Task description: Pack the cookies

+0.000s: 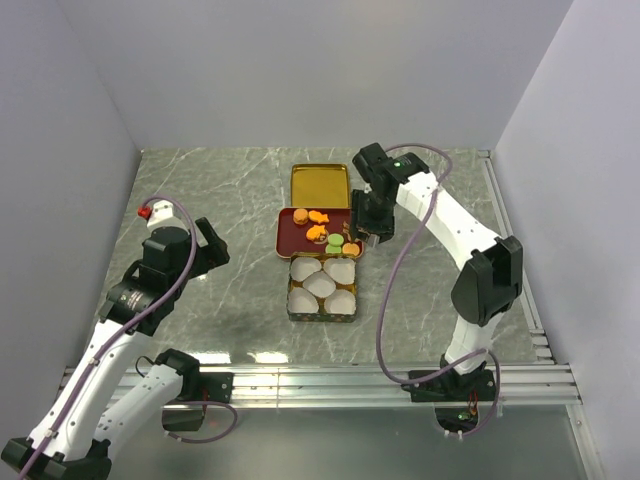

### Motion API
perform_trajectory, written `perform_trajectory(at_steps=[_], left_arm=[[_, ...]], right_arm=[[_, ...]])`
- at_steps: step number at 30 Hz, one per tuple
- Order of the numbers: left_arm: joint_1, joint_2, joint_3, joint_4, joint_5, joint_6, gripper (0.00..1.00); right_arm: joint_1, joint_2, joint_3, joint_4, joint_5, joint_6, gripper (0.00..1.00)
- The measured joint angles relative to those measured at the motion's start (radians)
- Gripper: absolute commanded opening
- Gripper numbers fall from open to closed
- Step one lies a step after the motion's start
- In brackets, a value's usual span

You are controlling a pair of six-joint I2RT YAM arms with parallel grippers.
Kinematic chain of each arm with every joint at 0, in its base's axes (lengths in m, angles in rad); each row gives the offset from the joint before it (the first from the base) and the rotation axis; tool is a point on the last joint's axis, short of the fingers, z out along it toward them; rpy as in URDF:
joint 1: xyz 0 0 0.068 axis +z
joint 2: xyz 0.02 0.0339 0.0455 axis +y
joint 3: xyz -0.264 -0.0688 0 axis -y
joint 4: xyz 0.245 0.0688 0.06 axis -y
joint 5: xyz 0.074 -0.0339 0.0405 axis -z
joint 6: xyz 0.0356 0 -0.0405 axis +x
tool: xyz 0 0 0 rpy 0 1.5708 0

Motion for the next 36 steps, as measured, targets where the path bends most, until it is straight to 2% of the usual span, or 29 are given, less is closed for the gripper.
perform_trajectory(at_steps=[22, 31, 36], left_arm=[[0.000, 0.000, 0.000, 0.000, 0.000, 0.000, 0.94], [0.000, 0.000, 0.000, 0.000, -0.001, 0.000, 0.94], [0.000, 0.000, 0.000, 0.000, -0.001, 0.000, 0.94]], right_arm=[[0.003, 0.172, 0.111, -0.059, 0.051, -0.019, 0.57], [0.008, 0.192, 0.114, -0.078, 0.068, -0.027, 0.47], [0.008, 0.192, 0.114, -0.087, 0.089, -0.031, 0.45]])
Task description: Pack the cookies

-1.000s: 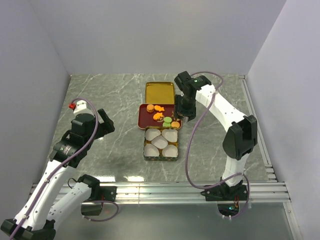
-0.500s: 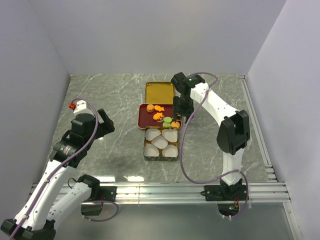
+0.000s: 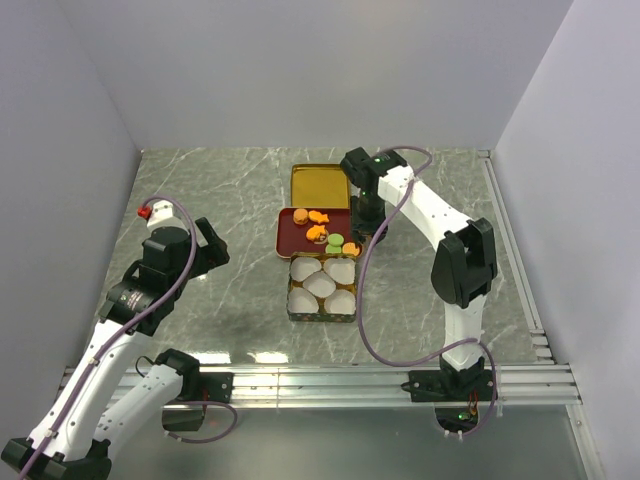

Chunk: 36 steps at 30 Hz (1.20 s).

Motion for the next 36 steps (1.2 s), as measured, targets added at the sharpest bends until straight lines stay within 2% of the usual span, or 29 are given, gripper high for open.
perform_trajectory(at_steps=[11, 17, 21, 36], left_arm=[[0.002, 0.000, 0.000, 0.000, 0.000, 0.000, 0.94], [0.002, 0.000, 0.000, 0.000, 0.000, 0.000, 0.94], [0.003, 0.000, 0.000, 0.000, 0.000, 0.000, 0.94], [0.003, 0.000, 0.000, 0.000, -0.003, 0.000, 0.93]], right_arm=[[0.000, 0.000, 0.051, -0.024, 0.050, -0.008, 0.44], [0.000, -0.002, 0.050, -0.024, 0.048, -0.008, 0.38], [0.000, -0.012, 0.039, -0.020, 0.044, -0.006, 0.30], [0.004, -0.094, -0.013, -0.027, 0.037, -0.002, 0.24]])
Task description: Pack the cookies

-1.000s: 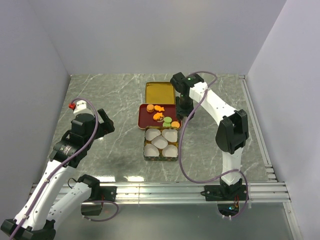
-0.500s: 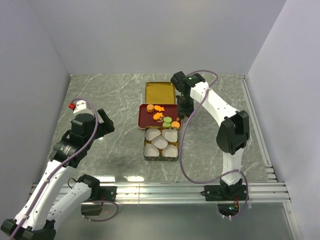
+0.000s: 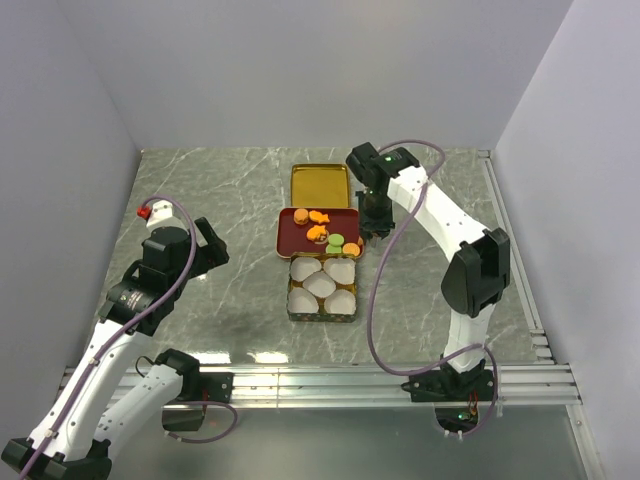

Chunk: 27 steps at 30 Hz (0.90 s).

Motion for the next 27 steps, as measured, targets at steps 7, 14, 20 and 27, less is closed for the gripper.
perform_trajectory(at_steps=[7, 14, 20, 27], left_arm=[[0.000, 0.000, 0.000, 0.000, -0.001, 0.000, 0.93], [0.000, 0.000, 0.000, 0.000, -0.003, 0.000, 0.91], [0.000, 0.000, 0.000, 0.000, -0.003, 0.000, 0.92], [0.000, 0.000, 0.000, 0.000, -0.003, 0.000, 0.92]], right_arm=[[0.000, -0.021, 0.005, -0.005, -0.001, 0.006, 0.22], [0.000, -0.027, 0.062, -0.010, -0.010, 0.011, 0.22], [0.000, -0.064, 0.113, -0.010, -0.023, 0.012, 0.20], [0.001, -0.175, 0.116, -0.013, -0.081, 0.018, 0.20]])
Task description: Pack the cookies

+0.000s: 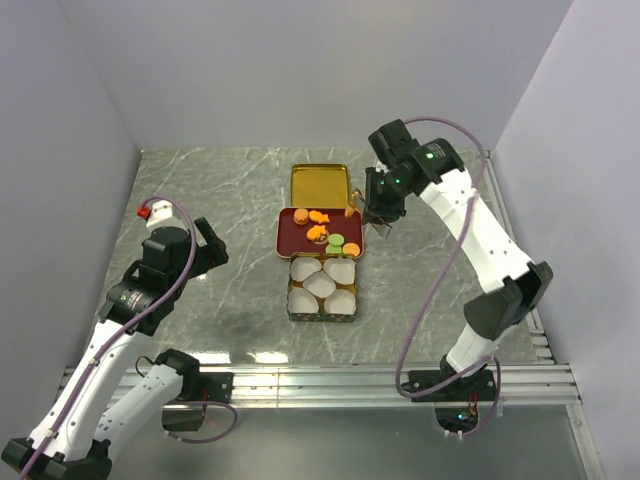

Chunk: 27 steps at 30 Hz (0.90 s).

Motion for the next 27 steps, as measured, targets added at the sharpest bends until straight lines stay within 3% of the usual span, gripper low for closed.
perform_trajectory(at_steps=[6, 13, 27], left_arm=[[0.000, 0.000, 0.000, 0.000, 0.000, 0.000, 0.91], [0.000, 0.000, 0.000, 0.000, -0.001, -0.003, 0.91], [-0.001, -0.018, 0.000, -0.001, -0.018, -0.011, 0.92]], right_arm=[[0.025, -0.135, -0.054, 0.002, -0.091, 0.016, 0.20], [0.135, -0.235, -0.189, 0.055, -0.164, 0.077, 0.18], [0.315, -0.098, -0.250, 0.150, -0.140, 0.154, 0.16]])
